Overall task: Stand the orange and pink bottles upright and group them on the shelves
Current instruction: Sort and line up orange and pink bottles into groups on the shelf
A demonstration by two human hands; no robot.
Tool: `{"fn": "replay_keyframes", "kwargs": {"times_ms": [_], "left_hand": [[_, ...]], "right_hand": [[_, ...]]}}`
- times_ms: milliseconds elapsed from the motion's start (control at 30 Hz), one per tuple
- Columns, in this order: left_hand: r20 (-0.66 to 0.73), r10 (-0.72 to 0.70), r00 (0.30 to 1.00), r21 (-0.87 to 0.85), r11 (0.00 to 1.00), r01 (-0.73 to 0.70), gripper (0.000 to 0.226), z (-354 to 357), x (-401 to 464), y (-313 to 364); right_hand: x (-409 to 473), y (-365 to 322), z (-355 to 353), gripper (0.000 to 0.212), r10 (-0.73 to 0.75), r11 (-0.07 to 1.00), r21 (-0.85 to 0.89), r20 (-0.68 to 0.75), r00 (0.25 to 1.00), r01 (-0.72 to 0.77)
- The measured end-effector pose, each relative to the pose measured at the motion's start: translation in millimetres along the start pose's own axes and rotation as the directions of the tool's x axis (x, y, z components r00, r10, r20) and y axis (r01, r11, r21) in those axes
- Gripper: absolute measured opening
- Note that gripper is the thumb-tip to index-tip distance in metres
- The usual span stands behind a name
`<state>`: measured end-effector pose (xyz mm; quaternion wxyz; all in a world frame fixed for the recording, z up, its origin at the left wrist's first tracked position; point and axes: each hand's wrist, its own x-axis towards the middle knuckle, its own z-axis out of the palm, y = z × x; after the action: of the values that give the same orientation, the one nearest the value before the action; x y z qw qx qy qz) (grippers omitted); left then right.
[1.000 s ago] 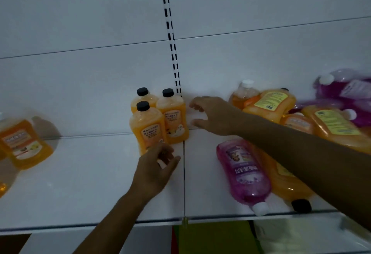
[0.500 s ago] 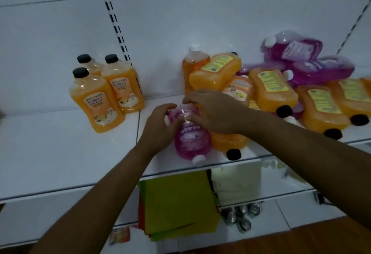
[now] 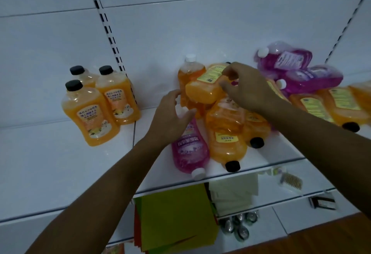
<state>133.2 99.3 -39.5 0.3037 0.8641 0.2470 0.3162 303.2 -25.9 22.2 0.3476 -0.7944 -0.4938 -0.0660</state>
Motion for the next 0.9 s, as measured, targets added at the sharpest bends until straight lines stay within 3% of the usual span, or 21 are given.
{"fn": "replay_keyframes", "kwargs": {"times_ms": [133, 333, 500, 667, 733, 900], "left_hand": [[0.009, 0.008, 1.000, -0.049, 0.999, -0.007, 0.068, -0.6, 19.5, -1.2], [0.001, -0.150, 0.989, -0.126, 0.981, 0.149, 0.054, -4.3, 49.4, -22.3], [0.115, -0.229, 0.967, -0.136, 0.960, 0.244, 0.066, -2.7, 74.2, -46.2], [0.243, -0.177, 0.954, -0.251, 0.938, 0.238, 0.066, 3.2, 92.9, -52.7], [0.238, -0.133, 0.962, -0.313, 0.927, 0.206, 0.056, 6.5, 97.4, -50.5], [0.156, -0.060, 0.986, -0.243, 0.965, 0.097, 0.027, 14.2, 102.7, -49.8]], "right_hand": [[14.7, -0.2, 3.4, 0.037, 0.036, 0.999, -0.020, 0.008, 0.999, -0.036], [54.6, -18.0, 23.7, 0.045, 0.035, 0.999, -0.023, 0.037, 0.999, -0.034], [82.3, -25.4, 41.5, 0.049, 0.022, 0.998, -0.061, 0.068, 0.997, -0.018], [94.5, -28.3, 53.2, 0.044, -0.018, 0.997, -0.067, 0.131, 0.991, 0.027], [98.6, -27.9, 55.5, 0.039, -0.035, 0.997, -0.063, 0.126, 0.991, 0.043], [105.7, -24.4, 59.3, 0.030, -0.037, 0.999, -0.028, 0.098, 0.994, 0.040]]}}
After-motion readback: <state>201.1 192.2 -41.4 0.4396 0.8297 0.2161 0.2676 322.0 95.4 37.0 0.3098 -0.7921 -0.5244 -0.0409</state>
